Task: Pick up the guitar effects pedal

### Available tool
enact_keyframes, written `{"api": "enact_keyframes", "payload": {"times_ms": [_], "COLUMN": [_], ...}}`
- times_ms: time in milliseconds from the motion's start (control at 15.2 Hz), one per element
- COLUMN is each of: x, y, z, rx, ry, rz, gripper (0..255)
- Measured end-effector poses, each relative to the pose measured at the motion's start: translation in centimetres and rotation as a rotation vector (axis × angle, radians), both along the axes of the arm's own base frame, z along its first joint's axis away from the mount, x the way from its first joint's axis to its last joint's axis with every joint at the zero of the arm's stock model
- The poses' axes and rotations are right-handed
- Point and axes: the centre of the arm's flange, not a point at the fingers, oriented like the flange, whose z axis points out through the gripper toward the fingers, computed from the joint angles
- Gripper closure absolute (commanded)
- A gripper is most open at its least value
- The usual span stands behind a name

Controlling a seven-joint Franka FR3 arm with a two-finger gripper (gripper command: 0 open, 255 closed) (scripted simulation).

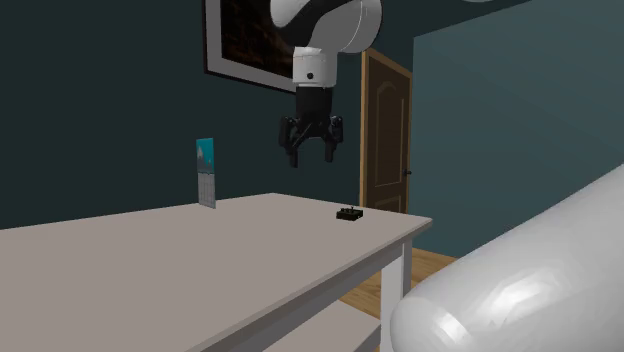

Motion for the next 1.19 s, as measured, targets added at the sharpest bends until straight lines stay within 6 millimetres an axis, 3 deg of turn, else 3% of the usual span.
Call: {"api": "enact_keyframes", "payload": {"times_ms": [198, 528, 792, 1188], "x": [1.4, 7.2, 11.3, 17.0], "y": [-1.1, -5.8, -9.9, -17.6], "z": [0.0, -0.9, -2.1, -4.6], "rx": [0.018, 0.087, 0.144, 0.23], "ry": [0.013, 0.067, 0.113, 0.181], "rz": [-0.029, -0.144, -0.241, -0.387], "gripper": [0, 0, 0, 0]}}
